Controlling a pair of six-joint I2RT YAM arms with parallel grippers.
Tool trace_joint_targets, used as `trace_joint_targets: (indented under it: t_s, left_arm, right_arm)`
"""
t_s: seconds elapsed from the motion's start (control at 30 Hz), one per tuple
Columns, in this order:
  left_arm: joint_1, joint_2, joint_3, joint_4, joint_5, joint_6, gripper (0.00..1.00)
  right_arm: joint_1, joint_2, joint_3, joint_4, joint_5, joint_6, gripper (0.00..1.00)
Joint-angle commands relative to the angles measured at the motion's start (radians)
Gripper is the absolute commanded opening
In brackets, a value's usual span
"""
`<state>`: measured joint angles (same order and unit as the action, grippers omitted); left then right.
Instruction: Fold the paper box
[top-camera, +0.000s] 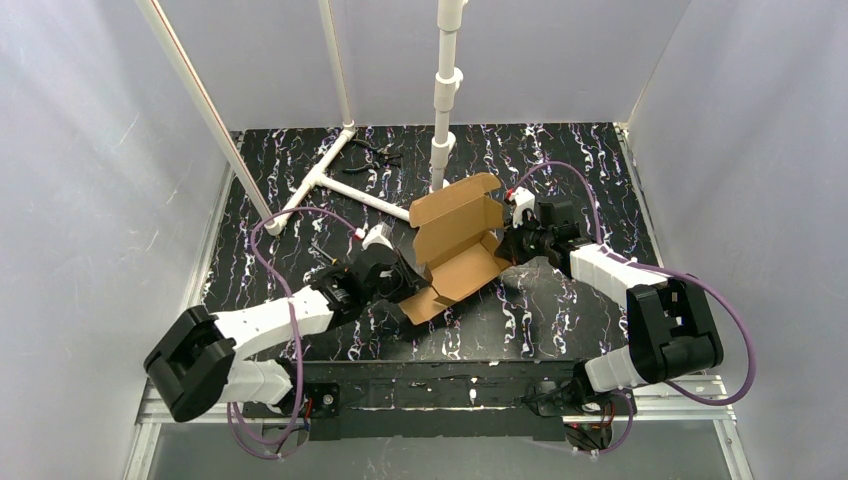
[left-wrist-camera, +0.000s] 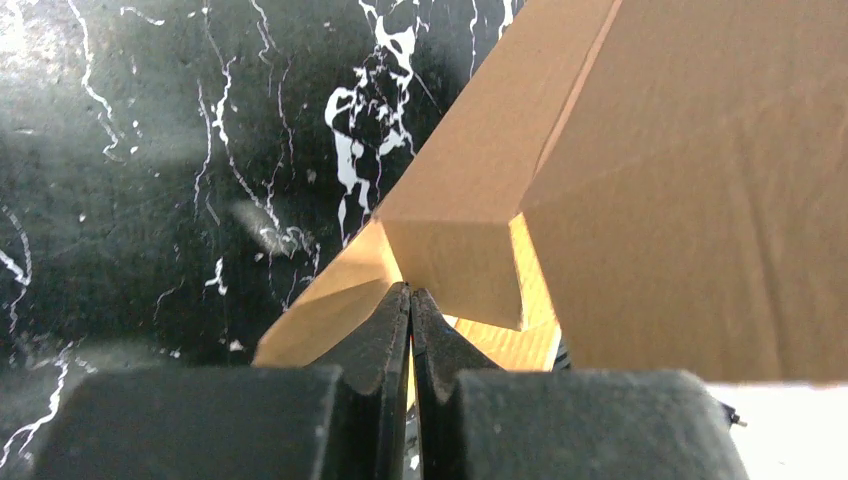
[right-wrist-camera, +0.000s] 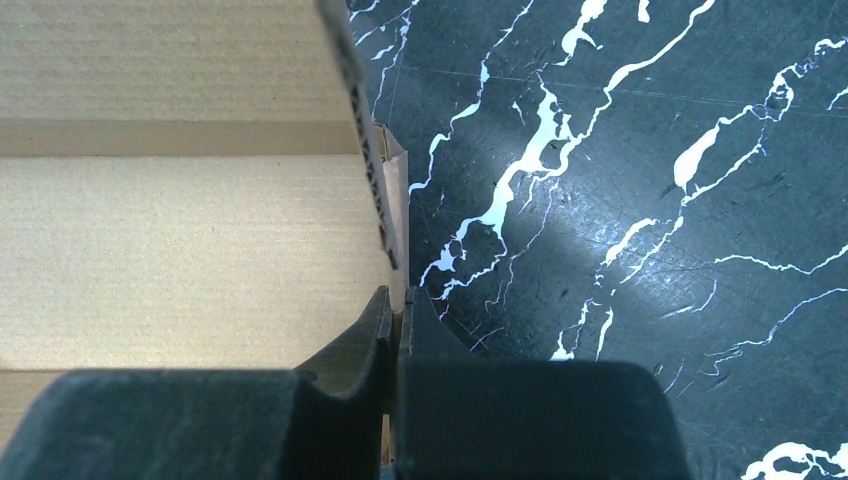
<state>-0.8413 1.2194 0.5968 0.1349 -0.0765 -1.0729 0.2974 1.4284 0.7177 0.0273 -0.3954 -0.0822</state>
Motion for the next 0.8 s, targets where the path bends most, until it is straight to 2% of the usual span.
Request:
trace_joint_targets:
  t_s: [0.0, 0.3, 0.5, 0.73, 0.77]
  left_arm:
    - [-0.004, 0.054, 0.052, 0.078, -0.072, -0.024, 0.00]
    - [-0.005, 0.140, 0.080, 0.149, -0.099, -0.063, 0.00]
    - [-0.003, -0.016, -0.032, 0.153, -0.148, -0.040, 0.00]
    - [-0.001, -0.292, -0.174, 0.132, 0.065, 0.054, 0.05]
    - [-0.003, -0.349, -0.206, 0.132, 0.160, 0.036, 0.03]
  right_arm:
    - [0.008, 0.004, 0.029, 0.033, -0.014, 0.011, 0.01]
    - [0.011, 0.007, 0.028, 0.034, -0.002, 0.011, 0.01]
    - [0.011, 0.010, 0.028, 0.038, 0.028, 0.021, 0.01]
    - [0.011, 0.011, 0.026, 0.045, 0.035, 0.032, 0.01]
    - [0.011, 0.014, 0.026, 0.046, 0.038, 0.032, 0.01]
